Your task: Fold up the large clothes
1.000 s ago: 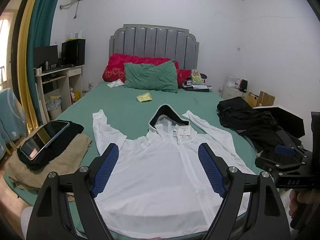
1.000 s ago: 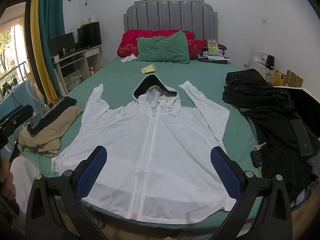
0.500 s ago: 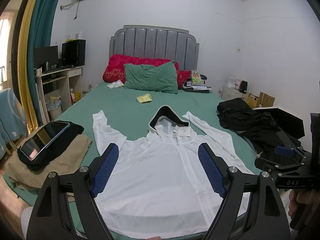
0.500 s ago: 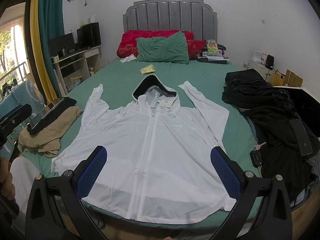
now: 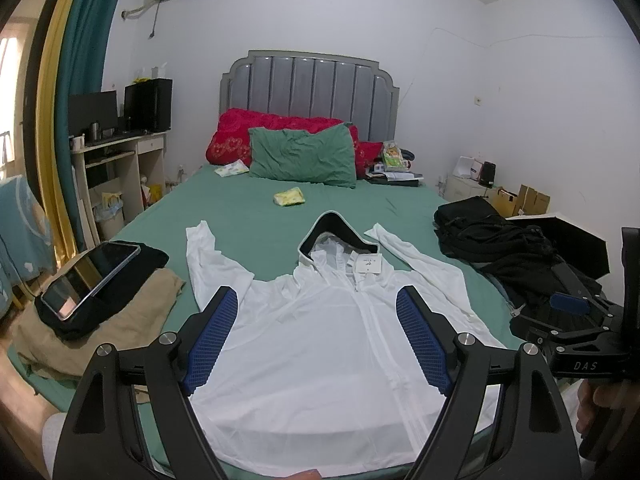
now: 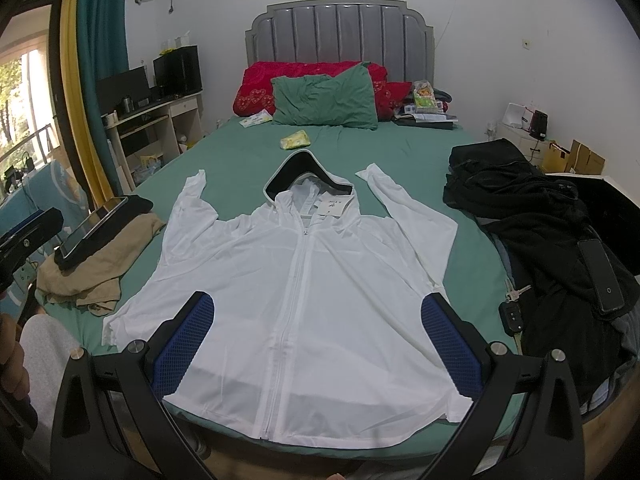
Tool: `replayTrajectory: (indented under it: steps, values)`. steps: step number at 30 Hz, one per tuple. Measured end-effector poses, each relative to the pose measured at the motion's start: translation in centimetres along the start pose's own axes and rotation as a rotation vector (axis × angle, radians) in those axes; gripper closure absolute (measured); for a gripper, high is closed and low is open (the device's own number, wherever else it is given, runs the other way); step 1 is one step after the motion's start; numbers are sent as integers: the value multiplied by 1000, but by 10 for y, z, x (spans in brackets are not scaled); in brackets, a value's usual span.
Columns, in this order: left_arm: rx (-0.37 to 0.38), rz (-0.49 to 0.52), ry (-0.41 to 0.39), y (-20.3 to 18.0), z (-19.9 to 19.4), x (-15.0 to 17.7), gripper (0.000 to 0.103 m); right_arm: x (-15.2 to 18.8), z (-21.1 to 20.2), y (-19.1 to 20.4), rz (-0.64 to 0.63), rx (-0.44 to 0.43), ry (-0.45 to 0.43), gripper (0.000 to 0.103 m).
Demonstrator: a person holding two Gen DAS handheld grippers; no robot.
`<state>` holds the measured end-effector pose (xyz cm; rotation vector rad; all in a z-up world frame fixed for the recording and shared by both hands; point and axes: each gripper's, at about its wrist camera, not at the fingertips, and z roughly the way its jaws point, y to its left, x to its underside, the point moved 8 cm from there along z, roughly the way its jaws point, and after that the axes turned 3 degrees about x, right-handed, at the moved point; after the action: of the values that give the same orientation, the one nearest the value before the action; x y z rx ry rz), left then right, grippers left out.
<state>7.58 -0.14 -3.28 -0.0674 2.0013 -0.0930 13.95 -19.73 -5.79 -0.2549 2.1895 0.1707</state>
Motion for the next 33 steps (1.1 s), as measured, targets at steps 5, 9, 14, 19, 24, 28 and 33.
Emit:
replayTrajectory:
  steps: [5,9,14,19,24,28,33]
  values:
    - [12,6,1,-7,-7,-13,19,0,0,0,0,1,0,1]
    - [10,9,-1,-10,-8,-18,19,-1,-1,-2,2,1,1,1]
    - [14,4,2,-9,-7,-15,19,-3,-1,-6,3,2,7,1]
    - [84,-34,52,-3,14,-7,19,-2,10,-14,-1,2,32,1]
    - [81,-29,124,5,54,0,19,0,45,-23,-11,-3,68,1]
    - [83,-37,156,17,93,3,19,-5,81,-41,-22,15,98,1]
    - [93,-86,206,41,160,12,19,-15,141,-68,-62,48,148,1]
